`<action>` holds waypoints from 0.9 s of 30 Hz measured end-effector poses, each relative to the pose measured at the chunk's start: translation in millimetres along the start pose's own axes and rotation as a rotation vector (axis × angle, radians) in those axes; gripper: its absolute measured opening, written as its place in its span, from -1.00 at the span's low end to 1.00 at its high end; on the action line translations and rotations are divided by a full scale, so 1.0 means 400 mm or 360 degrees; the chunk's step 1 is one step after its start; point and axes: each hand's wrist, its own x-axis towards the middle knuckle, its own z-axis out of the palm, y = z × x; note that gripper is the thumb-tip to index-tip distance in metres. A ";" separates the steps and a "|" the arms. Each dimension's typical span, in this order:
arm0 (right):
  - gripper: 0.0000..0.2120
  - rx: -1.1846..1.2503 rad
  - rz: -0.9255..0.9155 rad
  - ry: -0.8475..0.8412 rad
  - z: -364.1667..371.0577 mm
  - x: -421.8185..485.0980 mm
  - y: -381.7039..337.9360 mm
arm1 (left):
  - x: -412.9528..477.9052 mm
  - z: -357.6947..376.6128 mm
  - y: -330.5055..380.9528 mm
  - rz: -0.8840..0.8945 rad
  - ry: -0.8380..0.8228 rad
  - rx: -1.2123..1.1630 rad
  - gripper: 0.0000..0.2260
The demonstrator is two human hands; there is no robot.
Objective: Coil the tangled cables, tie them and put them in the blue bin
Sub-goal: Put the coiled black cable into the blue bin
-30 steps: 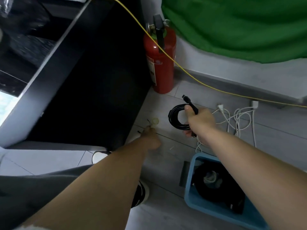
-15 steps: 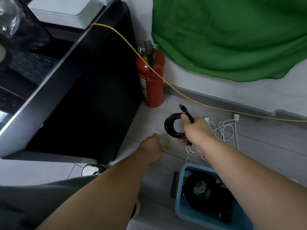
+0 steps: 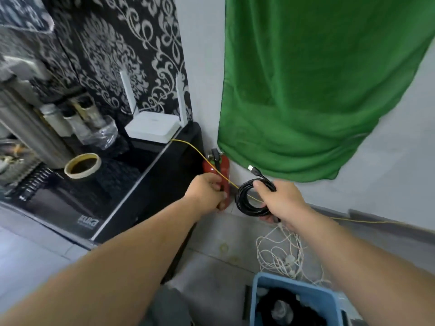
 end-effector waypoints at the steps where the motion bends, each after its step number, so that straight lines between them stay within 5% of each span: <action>1: -0.58 -0.0048 -0.0037 0.0018 -0.017 -0.023 -0.025 | -0.030 -0.017 0.051 0.0069 -0.0023 -0.0095 -0.72; 9: -0.60 -0.0105 -0.0274 0.0033 -0.084 -0.165 -0.120 | -0.256 -0.061 0.259 0.0563 -0.0287 -0.0432 -0.81; 19: -0.71 -0.0141 -0.0516 0.0005 -0.101 -0.177 -0.127 | -0.251 -0.006 0.222 0.0422 -0.0185 -0.0635 -0.90; 27: -0.79 0.0188 -0.0452 -0.0130 -0.107 -0.120 -0.137 | -0.189 -0.014 0.236 0.0369 -0.0104 -0.0617 -0.89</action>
